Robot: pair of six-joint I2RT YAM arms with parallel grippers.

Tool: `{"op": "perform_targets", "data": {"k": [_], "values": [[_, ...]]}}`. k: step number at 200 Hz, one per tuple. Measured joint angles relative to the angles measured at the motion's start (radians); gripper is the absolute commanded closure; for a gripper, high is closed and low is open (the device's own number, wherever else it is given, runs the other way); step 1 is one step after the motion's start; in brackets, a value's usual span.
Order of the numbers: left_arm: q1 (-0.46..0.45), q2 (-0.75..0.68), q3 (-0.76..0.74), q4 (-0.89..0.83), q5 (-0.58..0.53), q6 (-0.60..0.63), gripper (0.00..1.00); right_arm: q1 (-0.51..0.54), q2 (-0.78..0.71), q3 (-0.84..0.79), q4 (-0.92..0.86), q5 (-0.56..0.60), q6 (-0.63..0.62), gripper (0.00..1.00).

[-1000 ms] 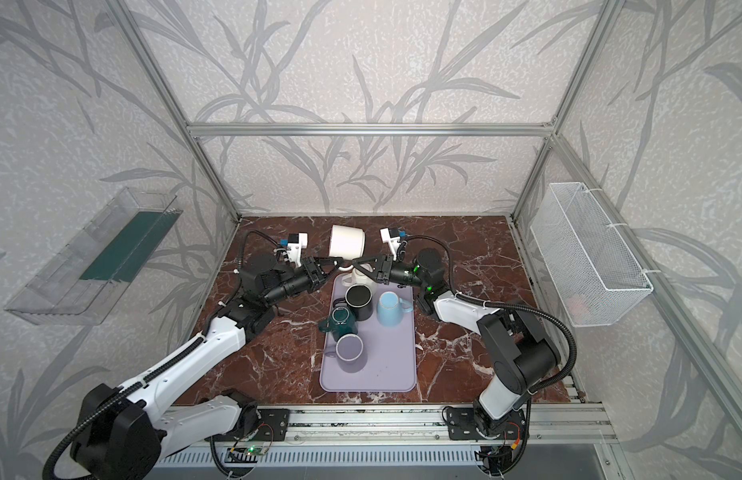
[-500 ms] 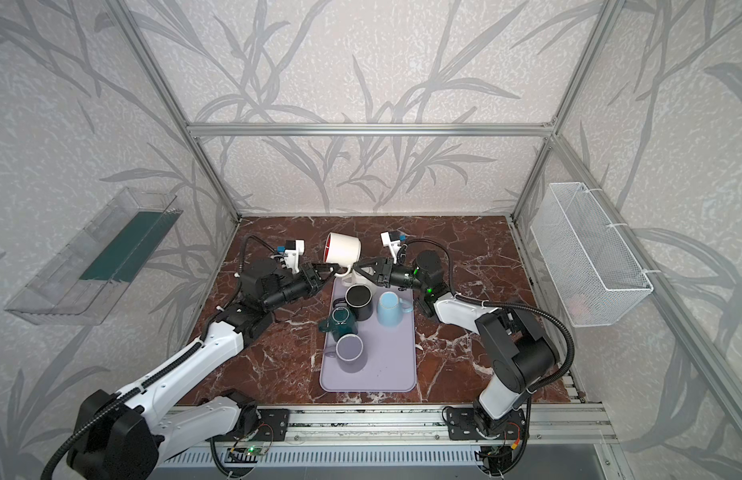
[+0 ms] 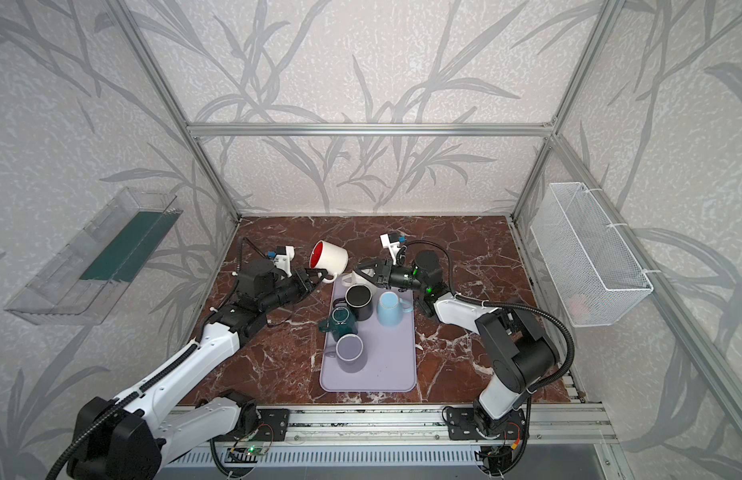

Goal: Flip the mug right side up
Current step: 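Rotate the mug upright with the left gripper while the right gripper releases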

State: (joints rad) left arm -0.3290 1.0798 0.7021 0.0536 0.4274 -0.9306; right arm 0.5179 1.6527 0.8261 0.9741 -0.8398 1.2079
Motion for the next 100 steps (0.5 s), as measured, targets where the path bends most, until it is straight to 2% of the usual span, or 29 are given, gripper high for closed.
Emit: {"op": "perform_targets", "data": {"k": [50,100], "values": [[0.031,0.013,0.000,-0.126,-0.055,0.087,1.00,-0.001,0.000,0.000,-0.035,0.000,-0.018,0.74],[0.055,0.111,0.067,-0.272,-0.130,0.201,1.00,-0.012,-0.020,-0.009,-0.091,-0.007,-0.054,0.74]]}}
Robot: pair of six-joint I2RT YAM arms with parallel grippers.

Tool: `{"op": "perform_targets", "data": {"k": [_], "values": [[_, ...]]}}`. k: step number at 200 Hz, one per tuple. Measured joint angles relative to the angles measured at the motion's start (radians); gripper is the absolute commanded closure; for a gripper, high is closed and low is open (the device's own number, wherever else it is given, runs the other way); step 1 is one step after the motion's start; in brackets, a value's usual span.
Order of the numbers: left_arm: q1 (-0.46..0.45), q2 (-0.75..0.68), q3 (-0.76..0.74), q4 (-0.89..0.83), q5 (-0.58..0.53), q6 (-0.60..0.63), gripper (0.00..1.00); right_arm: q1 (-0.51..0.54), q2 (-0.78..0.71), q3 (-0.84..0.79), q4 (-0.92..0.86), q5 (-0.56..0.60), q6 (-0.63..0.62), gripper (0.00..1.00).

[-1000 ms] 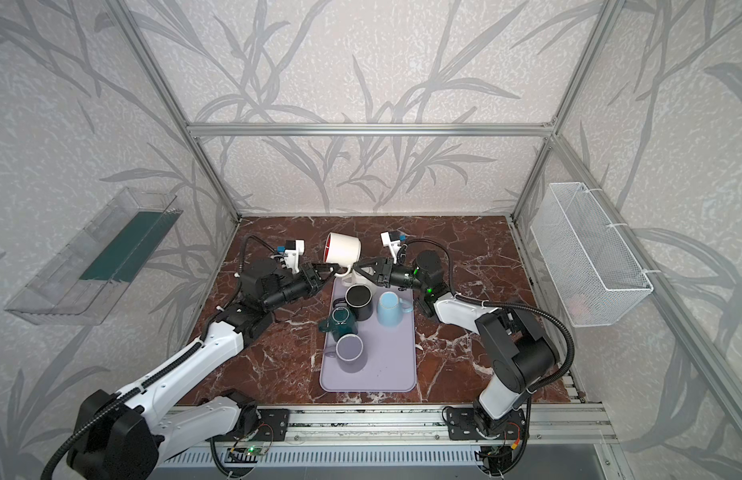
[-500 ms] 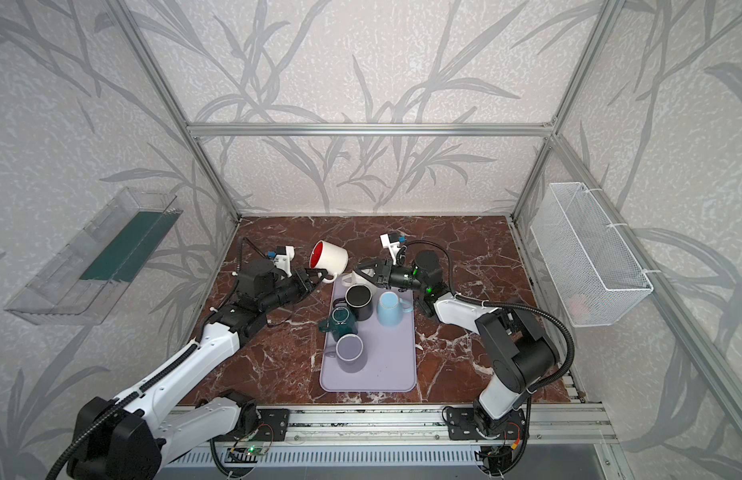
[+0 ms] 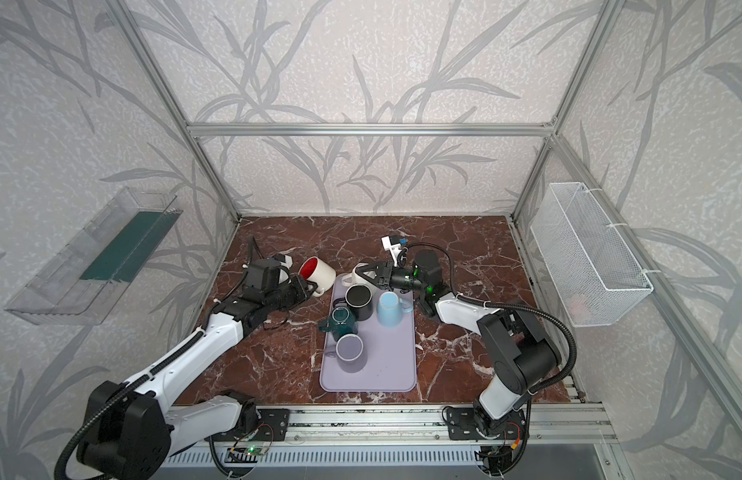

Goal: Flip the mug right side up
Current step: 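Rotate the mug upright with the left gripper while the right gripper releases, then lower the upright red-interior mug onto the table beyond the tray, open left gripper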

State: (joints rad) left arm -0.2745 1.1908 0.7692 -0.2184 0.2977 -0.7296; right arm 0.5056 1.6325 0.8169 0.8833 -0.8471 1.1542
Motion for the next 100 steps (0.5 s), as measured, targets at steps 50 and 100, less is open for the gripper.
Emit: {"op": "perform_targets", "data": {"k": [50,100], "values": [[0.015,0.161,0.143,-0.071,-0.073,0.122,1.00,-0.017,-0.044,-0.002,-0.061,-0.010,-0.040,0.74],[0.017,0.349,0.301,-0.121,-0.168,0.244,1.00,-0.045,-0.061,-0.025,-0.096,-0.027,-0.063,0.74]]}}
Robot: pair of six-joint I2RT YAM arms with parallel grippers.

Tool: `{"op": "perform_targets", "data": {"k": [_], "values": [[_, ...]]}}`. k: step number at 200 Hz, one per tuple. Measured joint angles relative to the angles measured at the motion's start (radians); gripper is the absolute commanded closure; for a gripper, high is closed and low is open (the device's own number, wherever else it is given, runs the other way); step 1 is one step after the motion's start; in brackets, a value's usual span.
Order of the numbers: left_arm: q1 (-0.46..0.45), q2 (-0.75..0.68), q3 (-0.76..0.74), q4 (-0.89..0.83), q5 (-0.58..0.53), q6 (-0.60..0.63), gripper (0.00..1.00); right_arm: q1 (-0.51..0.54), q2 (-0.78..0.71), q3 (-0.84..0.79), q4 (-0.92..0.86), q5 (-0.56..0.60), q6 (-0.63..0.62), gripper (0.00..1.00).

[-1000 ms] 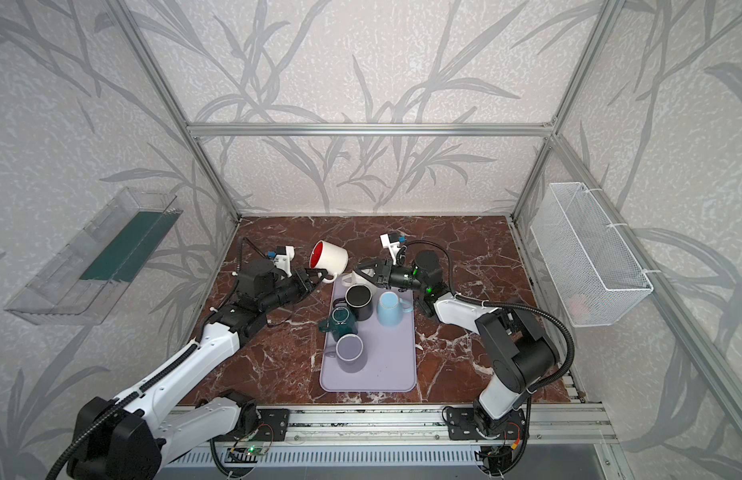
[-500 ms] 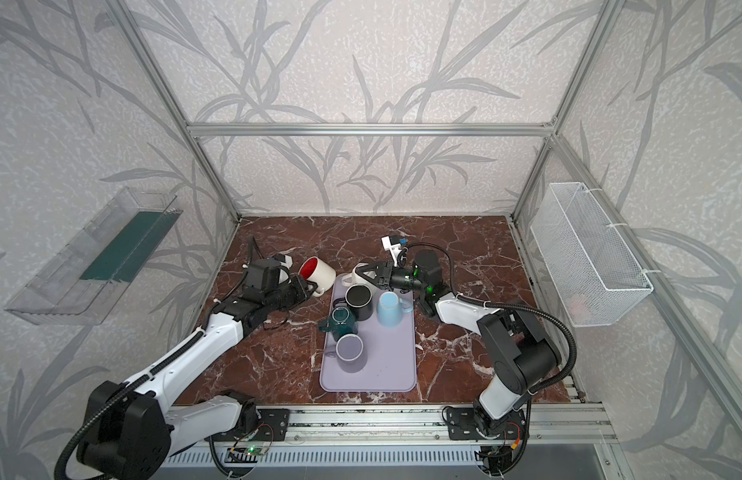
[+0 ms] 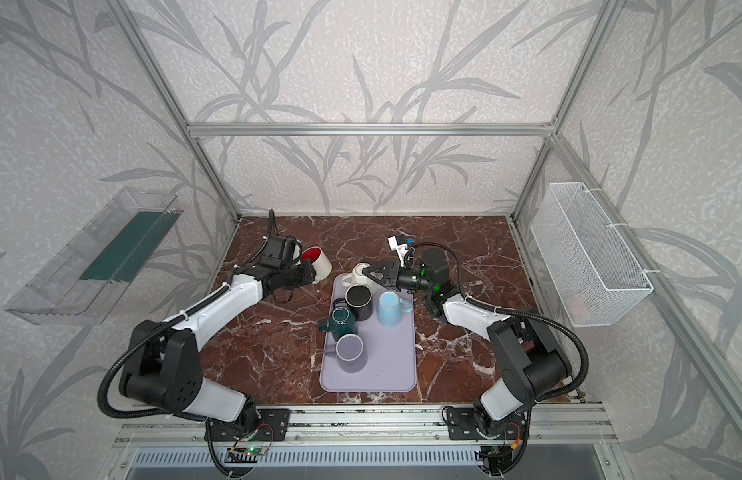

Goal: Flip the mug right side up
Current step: 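Lower the upright red-interior mug onto the table beyond the tray, open left gripper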

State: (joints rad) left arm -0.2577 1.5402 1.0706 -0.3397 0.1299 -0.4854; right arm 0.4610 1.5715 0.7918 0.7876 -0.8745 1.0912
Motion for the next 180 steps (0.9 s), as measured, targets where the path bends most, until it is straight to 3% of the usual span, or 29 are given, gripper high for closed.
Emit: {"op": "perform_targets", "data": {"k": [78,180], "values": [[0.004,0.251,0.228,-0.010,-0.151,0.171,1.00,-0.027,-0.034,-0.002,-0.092,-0.017,-0.059,0.74],[0.021,0.410,0.324,0.045,-0.261,0.303,1.00,-0.028,-0.141,-0.002,-0.311,-0.004,-0.229,0.72]]}}
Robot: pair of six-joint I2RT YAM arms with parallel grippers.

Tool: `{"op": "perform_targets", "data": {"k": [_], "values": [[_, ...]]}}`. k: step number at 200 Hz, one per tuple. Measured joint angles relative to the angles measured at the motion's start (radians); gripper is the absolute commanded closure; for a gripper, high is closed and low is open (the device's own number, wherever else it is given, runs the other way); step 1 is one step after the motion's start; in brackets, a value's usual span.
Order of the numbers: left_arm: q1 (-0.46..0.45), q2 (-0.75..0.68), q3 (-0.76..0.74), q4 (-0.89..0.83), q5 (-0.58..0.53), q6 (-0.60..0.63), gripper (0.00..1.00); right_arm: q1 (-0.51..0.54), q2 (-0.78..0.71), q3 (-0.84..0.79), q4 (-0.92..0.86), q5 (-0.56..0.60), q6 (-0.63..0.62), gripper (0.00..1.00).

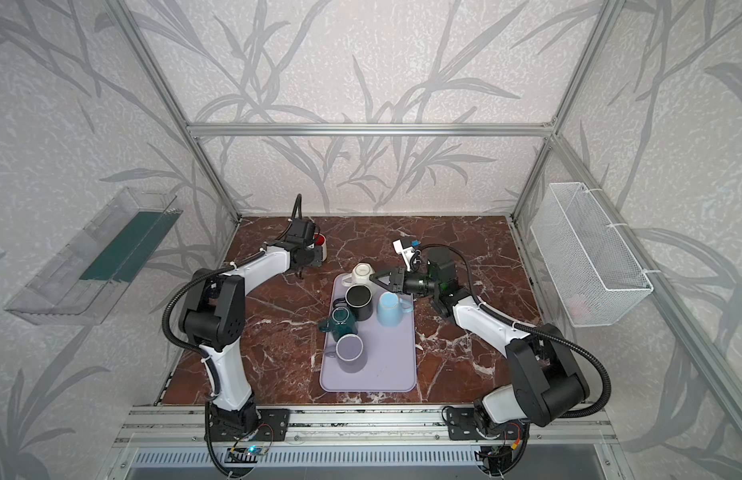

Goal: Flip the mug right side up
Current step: 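Lower the upright red-interior mug onto the table beyond the tray, open left gripper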

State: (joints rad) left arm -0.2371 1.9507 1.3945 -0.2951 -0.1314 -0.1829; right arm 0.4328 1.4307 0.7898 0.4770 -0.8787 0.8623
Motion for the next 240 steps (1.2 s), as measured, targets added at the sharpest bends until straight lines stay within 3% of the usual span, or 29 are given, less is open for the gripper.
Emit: {"op": "perform_targets", "data": {"k": [139,240], "values": [[0.042,0.048,0.024,0.053,0.031,0.011,1.00,0.000,-0.025,0.000,-0.203,0.069,-0.177,0.72],[0.096,0.071,0.058,0.039,0.066,0.019,1.00,0.003,-0.032,0.000,-0.262,0.093,-0.203,0.72]]}}
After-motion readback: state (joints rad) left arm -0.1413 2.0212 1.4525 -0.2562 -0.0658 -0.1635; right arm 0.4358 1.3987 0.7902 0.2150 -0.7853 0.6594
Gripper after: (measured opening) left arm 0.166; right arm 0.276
